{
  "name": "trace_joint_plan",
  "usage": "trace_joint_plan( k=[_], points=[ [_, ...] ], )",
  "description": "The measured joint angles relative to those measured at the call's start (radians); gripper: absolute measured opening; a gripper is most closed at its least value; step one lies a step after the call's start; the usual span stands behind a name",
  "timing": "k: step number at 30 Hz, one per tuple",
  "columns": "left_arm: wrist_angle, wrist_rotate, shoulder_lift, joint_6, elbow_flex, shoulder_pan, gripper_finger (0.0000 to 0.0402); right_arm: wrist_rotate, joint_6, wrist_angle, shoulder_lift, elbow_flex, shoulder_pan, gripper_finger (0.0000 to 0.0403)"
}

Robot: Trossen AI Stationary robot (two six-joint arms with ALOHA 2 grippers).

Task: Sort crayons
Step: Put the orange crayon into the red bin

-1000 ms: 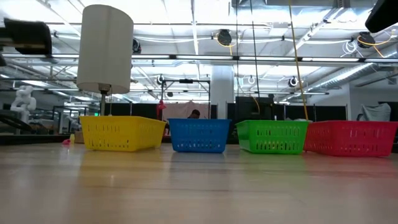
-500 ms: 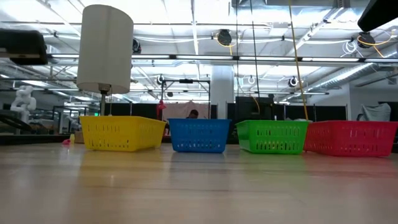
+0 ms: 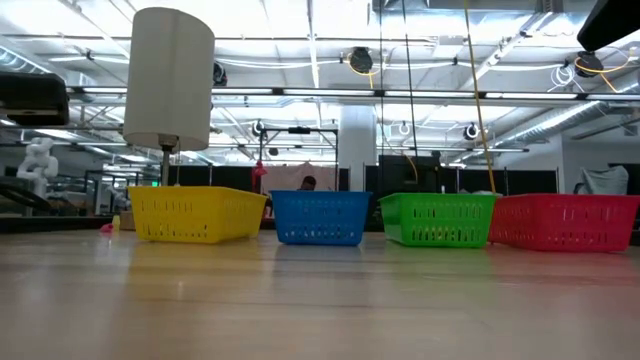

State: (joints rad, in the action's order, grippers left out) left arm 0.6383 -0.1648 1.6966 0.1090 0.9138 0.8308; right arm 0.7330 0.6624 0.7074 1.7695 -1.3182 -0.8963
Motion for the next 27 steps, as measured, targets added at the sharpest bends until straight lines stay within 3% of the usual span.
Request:
trace_joint_plan(
  k=[13, 22, 27],
  points=[
    [-0.117, -0.047, 0.003, -0.195, 0.002, -0.001, 0.0011, 0.002, 0.003, 0.000, 0.000, 0.000, 0.000, 0.0144],
    [-0.182, -0.076, 0.004, -0.392, 0.002, -0.001, 0.0001, 0.004, -0.020, -0.042, 0.000, 0.000, 0.007, 0.0144],
    [-0.184, -0.079, 0.003, -0.419, 0.002, -0.001, 0.0001, 0.007, -0.053, -0.063, 0.000, 0.000, 0.019, 0.0144]
  ],
)
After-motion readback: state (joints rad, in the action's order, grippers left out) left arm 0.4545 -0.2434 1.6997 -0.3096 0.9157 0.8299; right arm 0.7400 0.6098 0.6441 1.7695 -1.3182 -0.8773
